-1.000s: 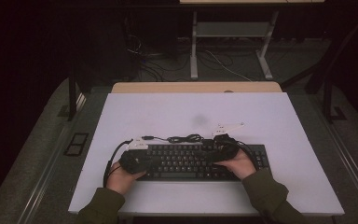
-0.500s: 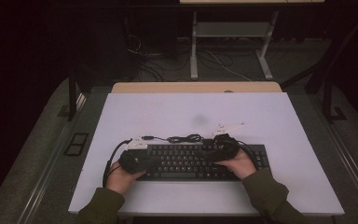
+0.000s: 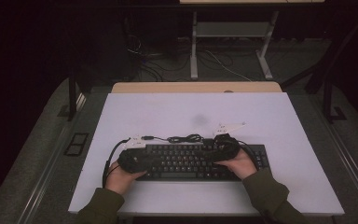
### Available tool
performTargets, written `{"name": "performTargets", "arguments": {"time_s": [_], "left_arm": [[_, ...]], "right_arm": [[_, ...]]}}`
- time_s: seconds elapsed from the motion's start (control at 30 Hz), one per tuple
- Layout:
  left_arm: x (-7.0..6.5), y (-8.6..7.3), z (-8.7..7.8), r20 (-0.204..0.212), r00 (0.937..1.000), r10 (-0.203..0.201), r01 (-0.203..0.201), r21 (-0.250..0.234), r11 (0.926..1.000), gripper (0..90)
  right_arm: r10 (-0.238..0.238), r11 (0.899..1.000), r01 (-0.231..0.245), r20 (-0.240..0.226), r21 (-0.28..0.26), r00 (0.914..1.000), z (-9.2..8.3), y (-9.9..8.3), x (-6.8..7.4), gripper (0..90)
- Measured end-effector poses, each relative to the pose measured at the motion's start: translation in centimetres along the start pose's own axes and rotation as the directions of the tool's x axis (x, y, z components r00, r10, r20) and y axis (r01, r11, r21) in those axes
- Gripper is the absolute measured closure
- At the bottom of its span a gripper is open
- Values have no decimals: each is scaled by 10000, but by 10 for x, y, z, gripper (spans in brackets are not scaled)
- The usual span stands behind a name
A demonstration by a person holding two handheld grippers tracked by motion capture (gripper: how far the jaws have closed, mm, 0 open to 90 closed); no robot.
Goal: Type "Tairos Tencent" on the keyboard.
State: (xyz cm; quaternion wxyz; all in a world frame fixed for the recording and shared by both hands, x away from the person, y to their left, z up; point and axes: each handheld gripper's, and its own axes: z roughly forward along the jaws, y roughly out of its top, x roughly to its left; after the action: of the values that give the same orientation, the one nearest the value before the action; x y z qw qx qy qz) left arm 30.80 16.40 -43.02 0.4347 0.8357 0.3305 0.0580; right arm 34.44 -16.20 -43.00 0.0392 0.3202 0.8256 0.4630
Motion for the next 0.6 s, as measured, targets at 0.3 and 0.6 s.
{"name": "performTargets", "arguments": {"time_s": [0.3,0.6], "left_arm": [[-2,2,3,68,9999,-96,97,-206,9997,501],[-5,3,7,-10,10000,59,-59,-340,9994,344]], "right_arm": [[-2,10000,2,-234,-12,9997,-7,-3,-3,386],[-60,10000,56,-542,-78,9985,-13,-6,-2,388]]}}
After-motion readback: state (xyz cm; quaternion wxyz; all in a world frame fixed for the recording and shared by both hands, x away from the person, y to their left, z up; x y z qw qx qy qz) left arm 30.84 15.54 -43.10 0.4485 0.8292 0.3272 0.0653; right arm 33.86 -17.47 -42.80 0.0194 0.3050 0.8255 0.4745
